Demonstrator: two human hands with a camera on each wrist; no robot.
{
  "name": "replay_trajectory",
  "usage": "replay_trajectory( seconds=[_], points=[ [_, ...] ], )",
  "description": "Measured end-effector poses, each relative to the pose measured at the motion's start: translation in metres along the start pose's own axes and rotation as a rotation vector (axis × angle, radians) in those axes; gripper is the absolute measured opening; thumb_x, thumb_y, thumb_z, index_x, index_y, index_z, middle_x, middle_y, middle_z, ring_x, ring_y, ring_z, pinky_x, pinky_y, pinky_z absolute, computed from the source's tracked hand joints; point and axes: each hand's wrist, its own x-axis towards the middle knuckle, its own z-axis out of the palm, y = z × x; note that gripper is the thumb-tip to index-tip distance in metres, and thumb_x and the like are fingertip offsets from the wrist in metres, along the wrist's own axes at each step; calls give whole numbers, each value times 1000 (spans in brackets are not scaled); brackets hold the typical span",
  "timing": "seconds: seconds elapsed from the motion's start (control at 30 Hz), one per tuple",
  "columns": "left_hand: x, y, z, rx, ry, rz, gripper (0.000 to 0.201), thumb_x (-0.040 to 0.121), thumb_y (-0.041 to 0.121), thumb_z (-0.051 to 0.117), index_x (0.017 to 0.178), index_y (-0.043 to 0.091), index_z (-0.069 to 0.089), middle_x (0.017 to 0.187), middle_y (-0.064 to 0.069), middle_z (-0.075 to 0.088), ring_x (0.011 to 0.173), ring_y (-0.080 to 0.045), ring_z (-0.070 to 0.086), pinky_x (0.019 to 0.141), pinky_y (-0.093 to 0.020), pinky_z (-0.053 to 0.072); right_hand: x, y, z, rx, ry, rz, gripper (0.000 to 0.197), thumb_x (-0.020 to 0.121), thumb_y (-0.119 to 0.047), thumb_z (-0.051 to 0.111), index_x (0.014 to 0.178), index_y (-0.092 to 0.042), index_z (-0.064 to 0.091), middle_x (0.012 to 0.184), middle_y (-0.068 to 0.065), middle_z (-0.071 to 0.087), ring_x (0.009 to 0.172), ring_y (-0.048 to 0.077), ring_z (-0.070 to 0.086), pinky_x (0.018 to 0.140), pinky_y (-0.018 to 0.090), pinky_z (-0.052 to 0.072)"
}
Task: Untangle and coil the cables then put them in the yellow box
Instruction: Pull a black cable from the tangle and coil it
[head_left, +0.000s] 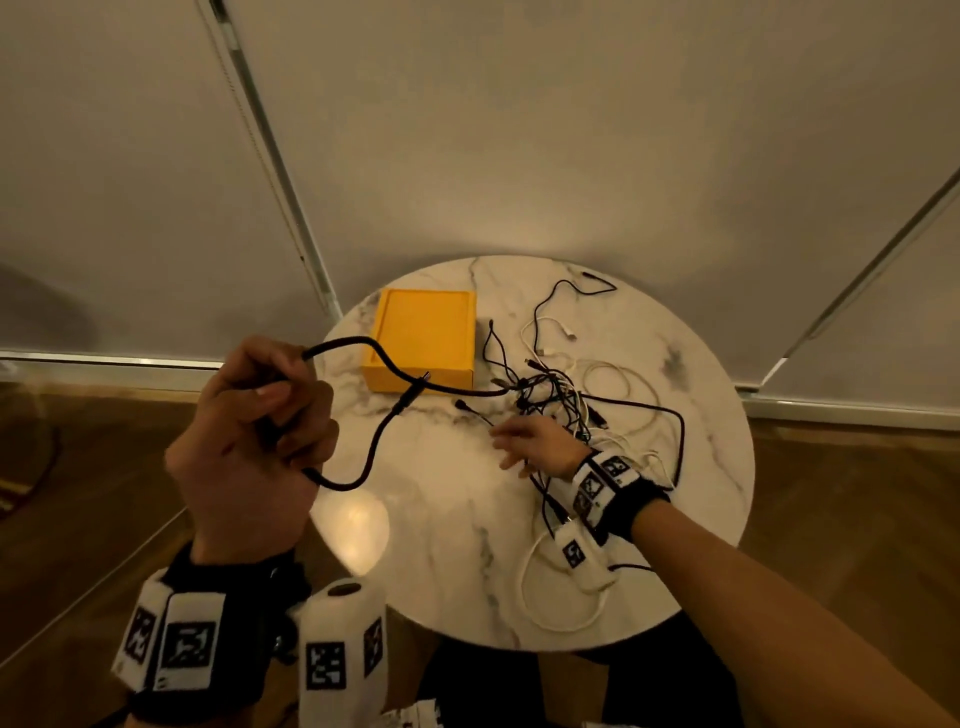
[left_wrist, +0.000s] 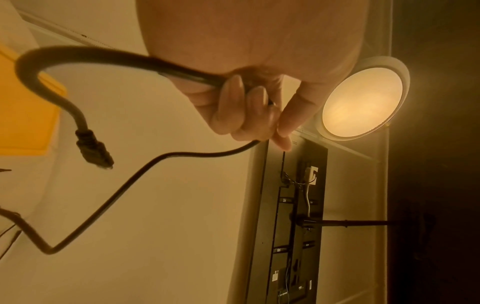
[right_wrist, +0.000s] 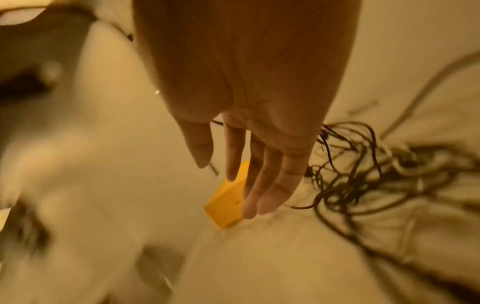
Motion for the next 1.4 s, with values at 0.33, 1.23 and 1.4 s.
replay_trajectory(
  seconds=[0.33, 1.23, 1.4],
  points=[
    [-28, -33, -15, 159, 110, -239, 11, 61, 16, 61, 66, 8, 55, 52, -2, 24, 40, -11, 20, 42, -20, 14, -11, -123, -57, 962, 82, -157, 14, 92, -10, 52, 99, -7, 63, 86, 8, 71, 75, 18, 70, 59, 24, 54],
    [-25, -115, -61, 584, 350, -345, 36, 90, -4, 56, 113, 23, 61, 75, -4, 63, 49, -16, 46, 44, -24, 35, -81, -91, -86, 131, 483, -444, 23, 83, 8, 61, 93, -10, 72, 98, 9, 75, 72, 23, 68, 63, 29, 46],
    [-59, -135, -101, 1060, 68, -488, 14, 91, 11, 63, 82, 19, 71, 60, 3, 65, 50, -6, 56, 54, -20, 45, -104, -84, -118, 225, 650, -541, 21, 82, 1, 66, 100, -7, 71, 102, 2, 75, 73, 18, 69, 62, 23, 49]
  ],
)
